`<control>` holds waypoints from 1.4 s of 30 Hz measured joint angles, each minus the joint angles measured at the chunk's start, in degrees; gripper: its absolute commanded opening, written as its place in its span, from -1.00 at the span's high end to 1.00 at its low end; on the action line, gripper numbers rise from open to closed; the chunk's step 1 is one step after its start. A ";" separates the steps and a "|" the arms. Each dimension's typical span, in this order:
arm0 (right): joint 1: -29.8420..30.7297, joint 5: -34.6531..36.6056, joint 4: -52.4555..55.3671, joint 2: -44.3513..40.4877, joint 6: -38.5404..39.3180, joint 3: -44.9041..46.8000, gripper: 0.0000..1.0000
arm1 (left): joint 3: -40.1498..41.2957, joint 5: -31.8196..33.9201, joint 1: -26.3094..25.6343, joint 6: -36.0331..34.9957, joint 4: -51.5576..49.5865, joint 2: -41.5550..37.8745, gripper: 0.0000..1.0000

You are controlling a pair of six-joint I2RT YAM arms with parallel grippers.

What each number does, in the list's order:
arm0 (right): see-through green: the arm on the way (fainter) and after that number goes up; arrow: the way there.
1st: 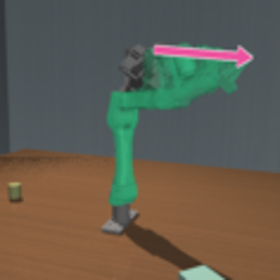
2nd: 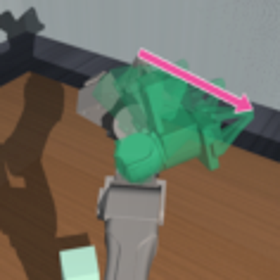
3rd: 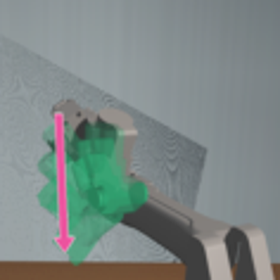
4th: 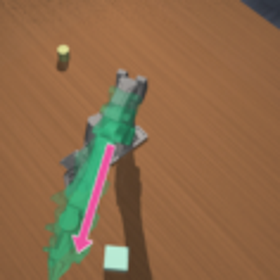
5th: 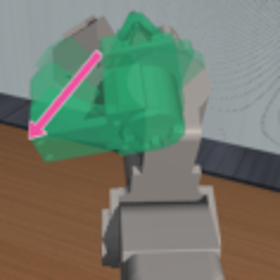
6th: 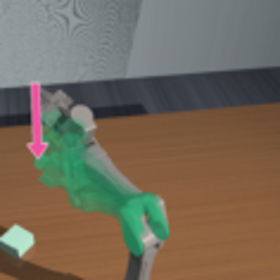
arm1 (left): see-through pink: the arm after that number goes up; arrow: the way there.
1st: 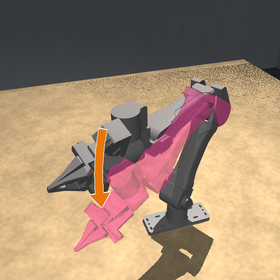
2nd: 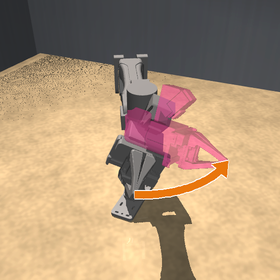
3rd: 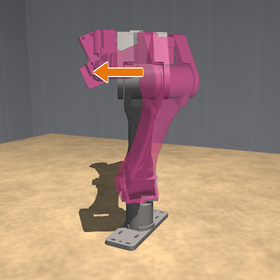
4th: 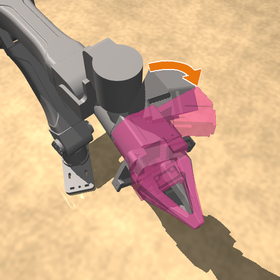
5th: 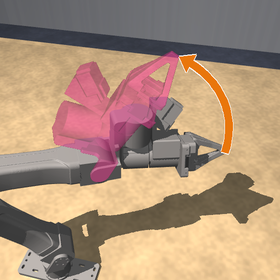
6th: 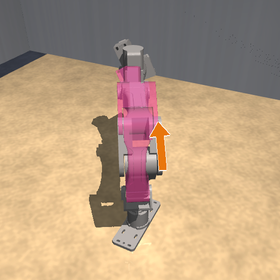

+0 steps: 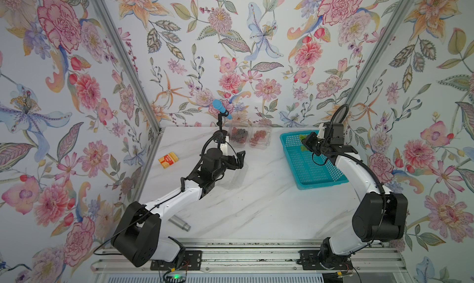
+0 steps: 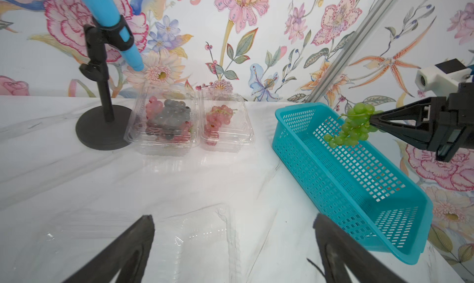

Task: Pack grapes into containers
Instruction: Pick up the grape from the basket, then place the grape into the packing box.

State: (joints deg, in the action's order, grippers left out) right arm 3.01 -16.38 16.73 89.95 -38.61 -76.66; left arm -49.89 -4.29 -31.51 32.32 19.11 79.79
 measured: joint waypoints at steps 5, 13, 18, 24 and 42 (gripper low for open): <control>5.73 -0.59 2.99 0.31 2.03 -7.91 1.00 | 4.20 0.00 3.41 1.84 -0.07 -5.09 -0.99; 18.27 -1.57 3.61 5.90 2.62 -17.22 1.00 | 10.29 -1.09 6.38 4.63 -0.31 -9.03 -1.00; 26.49 -3.10 2.93 11.30 1.73 -19.34 1.00 | 14.21 -1.42 7.74 6.08 -0.63 -11.69 -1.00; 33.75 -5.62 0.83 17.81 -0.55 -20.22 1.00 | 17.25 -1.46 8.83 6.80 -0.98 -15.52 -0.99; 39.21 -6.80 -5.07 21.57 -2.58 -2.91 1.00 | 19.56 -1.53 9.40 7.61 -1.49 -17.16 -0.99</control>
State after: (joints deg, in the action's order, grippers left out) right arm 42.22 -23.18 11.66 111.53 -41.19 -79.57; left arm -30.33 -5.82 -22.11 39.92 17.63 62.63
